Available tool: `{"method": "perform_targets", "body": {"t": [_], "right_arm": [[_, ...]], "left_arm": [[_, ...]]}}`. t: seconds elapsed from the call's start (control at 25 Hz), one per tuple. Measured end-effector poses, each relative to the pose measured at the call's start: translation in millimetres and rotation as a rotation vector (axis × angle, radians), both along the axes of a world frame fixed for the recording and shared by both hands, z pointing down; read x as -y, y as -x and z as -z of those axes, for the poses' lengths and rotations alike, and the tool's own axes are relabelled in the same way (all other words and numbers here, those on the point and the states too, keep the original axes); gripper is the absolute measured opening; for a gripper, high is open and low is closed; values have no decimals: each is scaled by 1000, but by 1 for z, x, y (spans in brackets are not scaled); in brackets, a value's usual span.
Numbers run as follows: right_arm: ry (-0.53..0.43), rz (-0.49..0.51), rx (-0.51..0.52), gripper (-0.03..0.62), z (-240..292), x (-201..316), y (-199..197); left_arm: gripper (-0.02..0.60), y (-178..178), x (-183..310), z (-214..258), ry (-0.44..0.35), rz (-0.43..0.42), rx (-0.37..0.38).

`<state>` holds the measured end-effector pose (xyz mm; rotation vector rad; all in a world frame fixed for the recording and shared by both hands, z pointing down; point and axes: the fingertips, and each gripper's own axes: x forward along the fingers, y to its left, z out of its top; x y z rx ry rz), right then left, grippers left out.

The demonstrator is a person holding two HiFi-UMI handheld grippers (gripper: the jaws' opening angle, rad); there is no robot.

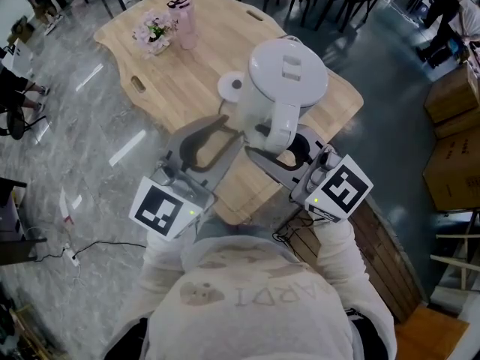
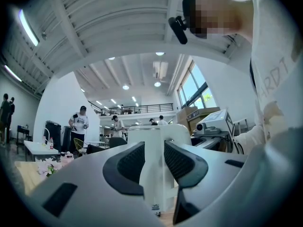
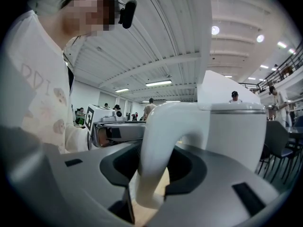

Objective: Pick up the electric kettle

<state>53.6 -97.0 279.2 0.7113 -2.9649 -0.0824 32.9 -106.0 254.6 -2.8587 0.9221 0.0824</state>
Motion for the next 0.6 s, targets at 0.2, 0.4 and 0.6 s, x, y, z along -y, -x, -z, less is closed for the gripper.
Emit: {"method": "perform_targets", "body": {"t": [0.2, 0.4, 0.6], "right_arm": [[-9, 2, -11, 150, -2, 0, -3], [-15, -2, -21, 150, -3, 0, -4], [-22, -4, -11, 150, -2, 0, -5]], "left_arm": [[109, -2, 5, -2, 3, -1, 4], [109, -3, 6, -4, 26, -5, 5], [109, -4, 6, -7, 51, -5, 17]]}}
